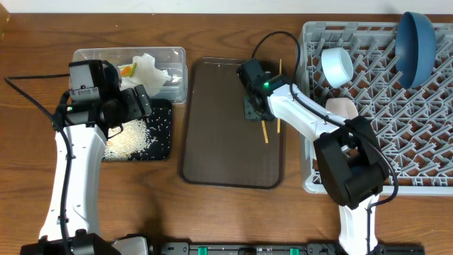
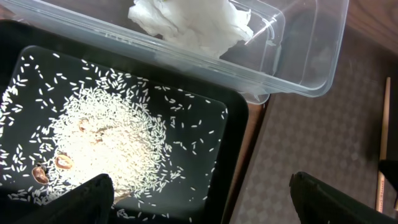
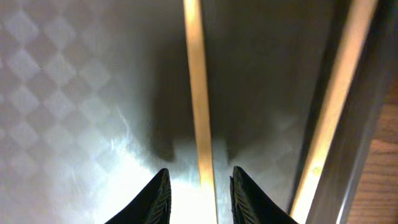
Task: Sort waste into correct bins and load items into the dishwasher rack
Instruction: 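Reach the right gripper to a chopstick on the tray and grasp it, then carry the chopstick into the rack and stand it upright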
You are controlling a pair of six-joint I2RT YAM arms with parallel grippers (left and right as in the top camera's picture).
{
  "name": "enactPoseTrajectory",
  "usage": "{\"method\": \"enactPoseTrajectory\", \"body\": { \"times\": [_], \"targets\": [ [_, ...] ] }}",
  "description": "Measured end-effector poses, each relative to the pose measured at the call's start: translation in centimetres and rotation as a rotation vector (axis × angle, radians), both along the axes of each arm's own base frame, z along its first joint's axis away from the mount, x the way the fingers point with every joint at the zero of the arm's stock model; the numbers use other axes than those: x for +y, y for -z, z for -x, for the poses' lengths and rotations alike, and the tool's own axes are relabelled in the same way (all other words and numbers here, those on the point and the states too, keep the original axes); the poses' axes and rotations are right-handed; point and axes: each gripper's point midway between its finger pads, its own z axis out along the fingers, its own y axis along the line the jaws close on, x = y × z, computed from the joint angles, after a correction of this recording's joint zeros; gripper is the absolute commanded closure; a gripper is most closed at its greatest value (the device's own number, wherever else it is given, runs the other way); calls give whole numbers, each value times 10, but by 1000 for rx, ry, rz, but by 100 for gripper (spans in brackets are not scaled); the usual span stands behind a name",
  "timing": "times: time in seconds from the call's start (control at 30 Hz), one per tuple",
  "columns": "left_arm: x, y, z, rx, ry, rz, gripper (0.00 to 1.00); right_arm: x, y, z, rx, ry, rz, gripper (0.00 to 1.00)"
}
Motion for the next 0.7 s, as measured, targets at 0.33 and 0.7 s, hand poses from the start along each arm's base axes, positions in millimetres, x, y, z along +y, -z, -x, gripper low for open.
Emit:
{"method": "enactPoseTrajectory", "body": {
  "times": [0.33,0.7],
  "targets": [
    [0,0,0,0,0,-1,7,-6,14,30,145,-91,35,77],
    [0,0,0,0,0,0,7,-10,14,37,178,-131,51,99]
  ]
}}
